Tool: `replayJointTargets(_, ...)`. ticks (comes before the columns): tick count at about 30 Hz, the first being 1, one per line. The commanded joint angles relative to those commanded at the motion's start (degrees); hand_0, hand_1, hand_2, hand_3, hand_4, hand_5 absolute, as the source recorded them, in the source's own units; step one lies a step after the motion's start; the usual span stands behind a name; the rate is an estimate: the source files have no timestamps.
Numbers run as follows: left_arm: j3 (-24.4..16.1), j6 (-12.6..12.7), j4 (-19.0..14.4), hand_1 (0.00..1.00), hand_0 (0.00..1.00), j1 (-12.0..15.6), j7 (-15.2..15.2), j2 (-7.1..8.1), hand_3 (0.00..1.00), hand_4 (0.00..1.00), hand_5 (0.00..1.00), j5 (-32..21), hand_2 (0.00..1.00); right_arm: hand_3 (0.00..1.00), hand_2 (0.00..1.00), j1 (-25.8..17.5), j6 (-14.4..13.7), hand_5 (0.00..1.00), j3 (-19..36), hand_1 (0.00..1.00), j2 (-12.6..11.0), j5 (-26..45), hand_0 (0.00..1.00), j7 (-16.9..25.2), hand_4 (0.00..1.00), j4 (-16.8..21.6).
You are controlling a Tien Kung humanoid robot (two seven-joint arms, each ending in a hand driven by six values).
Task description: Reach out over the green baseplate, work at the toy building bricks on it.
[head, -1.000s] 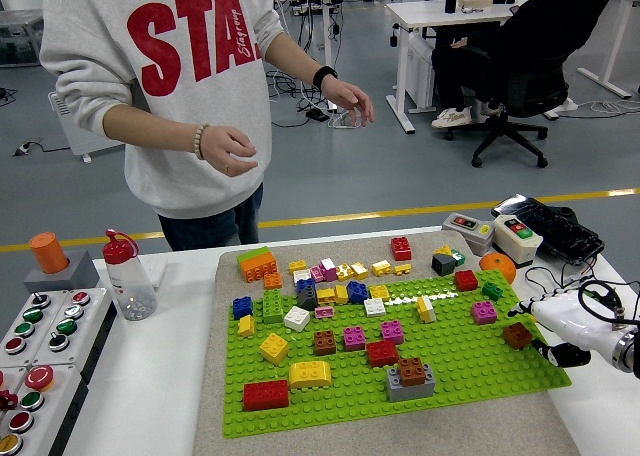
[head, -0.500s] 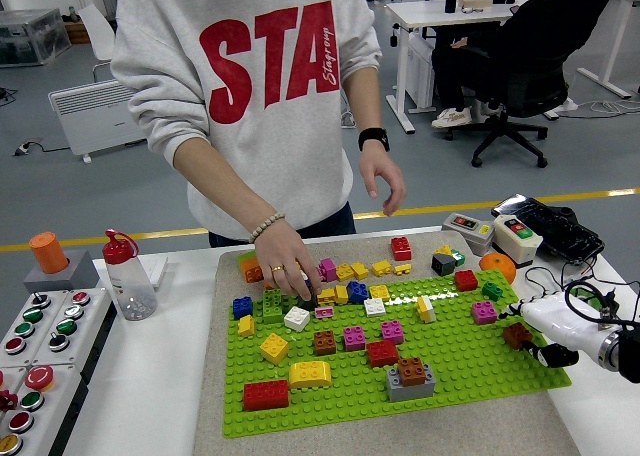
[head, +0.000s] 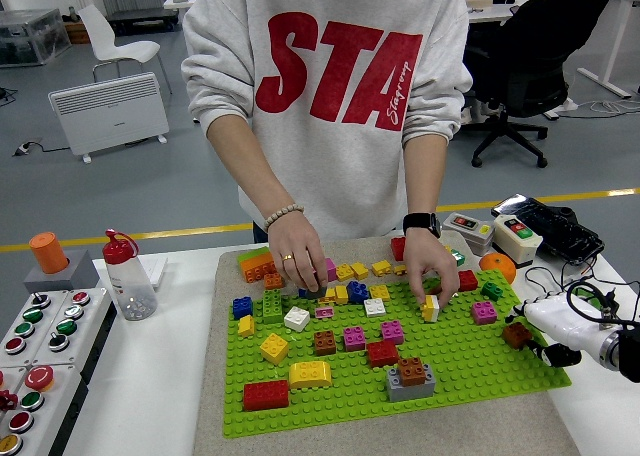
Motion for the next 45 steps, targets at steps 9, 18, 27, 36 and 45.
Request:
replayJointTargets(9, 0.1, 0.0, 0.0, 0.691, 0.654, -0.1, 0.0, 0.00, 0.565, 0.285, 0.998, 0.0, 0.669, 0.723, 0.799, 0.0, -0.5, 0.062, -0.4, 0.780, 0.3, 0.3, 0.815, 0.2, 0.531, -0.4)
replayJointTargets(18, 0.1, 0.0, 0.0, 0.692, 0.655, -0.2, 0.0, -0.02, 0.566, 0.285, 0.998, 0.0, 0.670, 0.701, 0.778, -0.1, -2.1, 0.068, -0.8, 0.766, 0.7, 1.2, 0.795, 0.9, 0.528, -0.9)
replayJointTargets(27, 0.1, 0.0, 0.0, 0.692, 0.655, -0.2, 0.0, -0.03, 0.566, 0.284, 0.998, 0.1, 0.670, 0.572, 0.703, -0.3, -3.3, 0.082, -0.9, 0.701, 1.0, 1.3, 0.693, 1.6, 0.496, -1.5)
replayJointTargets(36, 0.0, 0.0, 0.0, 0.694, 0.655, 0.0, 0.0, -0.05, 0.566, 0.283, 0.998, 0.0, 0.670, 0.560, 0.666, -2.0, -5.3, 0.080, 2.0, 0.658, -0.6, 2.7, 0.634, 0.4, 0.481, 3.5)
replayJointTargets(45, -0.2, 0.0, 0.0, 0.694, 0.655, 0.4, 0.0, -0.07, 0.566, 0.284, 0.998, 0.7, 0.670, 0.543, 0.631, -5.1, -4.7, 0.085, 6.7, 0.610, -2.5, 3.3, 0.549, -5.1, 0.464, 13.3)
